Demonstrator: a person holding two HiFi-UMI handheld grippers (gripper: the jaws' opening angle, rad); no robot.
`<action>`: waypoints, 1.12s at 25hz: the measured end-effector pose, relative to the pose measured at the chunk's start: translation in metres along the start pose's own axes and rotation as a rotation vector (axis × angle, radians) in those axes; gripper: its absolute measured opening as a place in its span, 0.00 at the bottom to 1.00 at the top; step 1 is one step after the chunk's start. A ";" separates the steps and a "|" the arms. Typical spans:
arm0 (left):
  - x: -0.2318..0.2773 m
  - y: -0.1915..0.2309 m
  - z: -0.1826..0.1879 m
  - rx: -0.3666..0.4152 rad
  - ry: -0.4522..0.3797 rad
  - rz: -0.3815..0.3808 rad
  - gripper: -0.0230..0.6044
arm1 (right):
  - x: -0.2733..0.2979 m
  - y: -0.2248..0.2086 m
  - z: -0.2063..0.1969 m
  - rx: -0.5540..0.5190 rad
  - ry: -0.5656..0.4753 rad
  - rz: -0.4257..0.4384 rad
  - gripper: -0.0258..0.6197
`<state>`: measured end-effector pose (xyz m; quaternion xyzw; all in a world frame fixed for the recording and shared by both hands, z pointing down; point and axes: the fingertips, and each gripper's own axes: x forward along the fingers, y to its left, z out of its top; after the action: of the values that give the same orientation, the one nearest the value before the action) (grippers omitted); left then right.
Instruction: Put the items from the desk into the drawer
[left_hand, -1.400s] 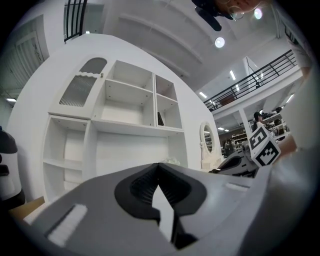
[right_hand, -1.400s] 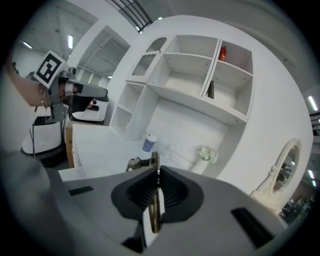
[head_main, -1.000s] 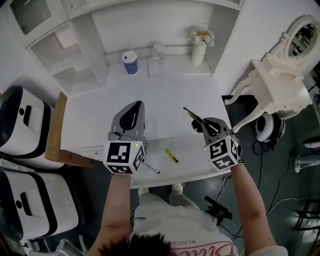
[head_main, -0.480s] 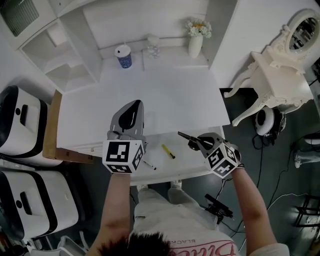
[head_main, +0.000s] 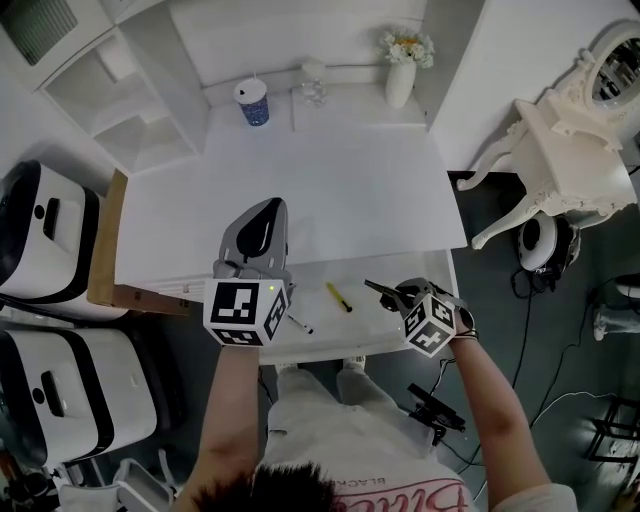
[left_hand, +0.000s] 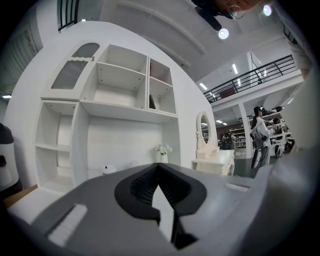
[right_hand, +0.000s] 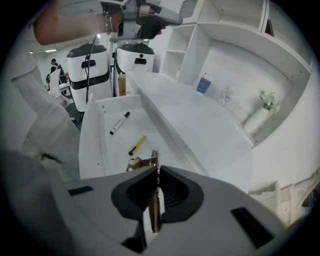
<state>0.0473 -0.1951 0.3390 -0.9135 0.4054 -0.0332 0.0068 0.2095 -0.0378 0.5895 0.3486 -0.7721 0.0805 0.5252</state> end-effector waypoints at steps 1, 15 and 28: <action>0.000 -0.001 -0.001 0.002 0.003 0.002 0.05 | 0.006 0.001 -0.004 0.003 0.010 0.001 0.06; -0.004 -0.007 -0.021 0.014 0.062 0.028 0.05 | 0.068 -0.021 -0.031 0.023 0.103 -0.152 0.06; -0.002 -0.017 -0.025 0.025 0.075 0.020 0.05 | 0.092 0.012 -0.054 -0.026 0.234 -0.006 0.12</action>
<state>0.0563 -0.1819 0.3647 -0.9073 0.4141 -0.0725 0.0031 0.2242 -0.0445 0.6955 0.3324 -0.7054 0.1092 0.6164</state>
